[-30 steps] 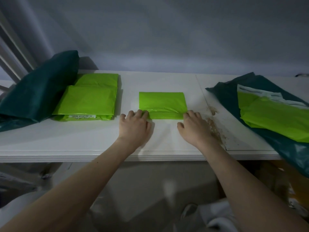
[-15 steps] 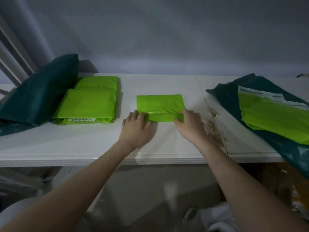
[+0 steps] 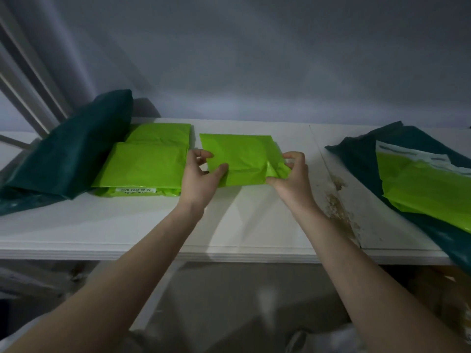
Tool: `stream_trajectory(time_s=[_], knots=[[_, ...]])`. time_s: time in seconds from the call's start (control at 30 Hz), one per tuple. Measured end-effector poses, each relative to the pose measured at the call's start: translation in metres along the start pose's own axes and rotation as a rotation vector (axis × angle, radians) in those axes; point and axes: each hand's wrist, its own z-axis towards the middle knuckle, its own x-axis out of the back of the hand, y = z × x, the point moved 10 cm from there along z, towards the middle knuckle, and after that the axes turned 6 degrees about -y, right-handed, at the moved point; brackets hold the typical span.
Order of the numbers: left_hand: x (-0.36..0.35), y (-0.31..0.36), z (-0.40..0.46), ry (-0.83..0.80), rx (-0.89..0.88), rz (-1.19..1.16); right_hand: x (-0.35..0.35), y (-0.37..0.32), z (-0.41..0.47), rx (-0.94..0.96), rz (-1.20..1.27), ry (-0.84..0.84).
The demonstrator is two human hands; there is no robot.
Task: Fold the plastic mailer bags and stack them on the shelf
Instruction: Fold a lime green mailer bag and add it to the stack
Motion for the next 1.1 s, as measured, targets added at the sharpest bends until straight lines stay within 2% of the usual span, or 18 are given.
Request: stream_trajectory(time_s=[0.13,0.2,0.33,0.43,0.6,0.8,0.93,1.0,1.1], knots=[[0.011,0.013,0.007,-0.05,-0.023,0.005,-0.012,-0.01,0.004,-0.046,0.342,-0.042],[0.022,0.016,0.013,-0.05,-0.01,0.006,-0.019,-0.021,0.006,-0.025,0.438,-0.062],[0.041,0.022,0.021,-0.049,-0.004,-0.063,-0.038,-0.043,0.01,0.081,0.402,-0.14],[0.05,0.027,0.027,-0.062,-0.025,-0.046,-0.059,-0.048,0.009,0.066,0.38,-0.207],[0.075,0.039,0.044,-0.027,-0.133,0.137,-0.084,-0.059,0.013,0.002,0.454,-0.235],[0.131,0.058,0.063,0.177,-0.249,0.346,-0.127,-0.077,0.03,-0.096,0.581,-0.252],[0.17,0.079,0.07,0.245,-0.287,0.521,-0.154,-0.079,0.055,-0.134,0.565,-0.195],[0.177,0.087,0.072,0.245,-0.318,0.623,-0.168,-0.079,0.067,-0.148,0.507,-0.168],[0.165,0.081,0.083,0.138,-0.342,0.815,-0.195,-0.083,0.081,-0.128,0.351,-0.192]])
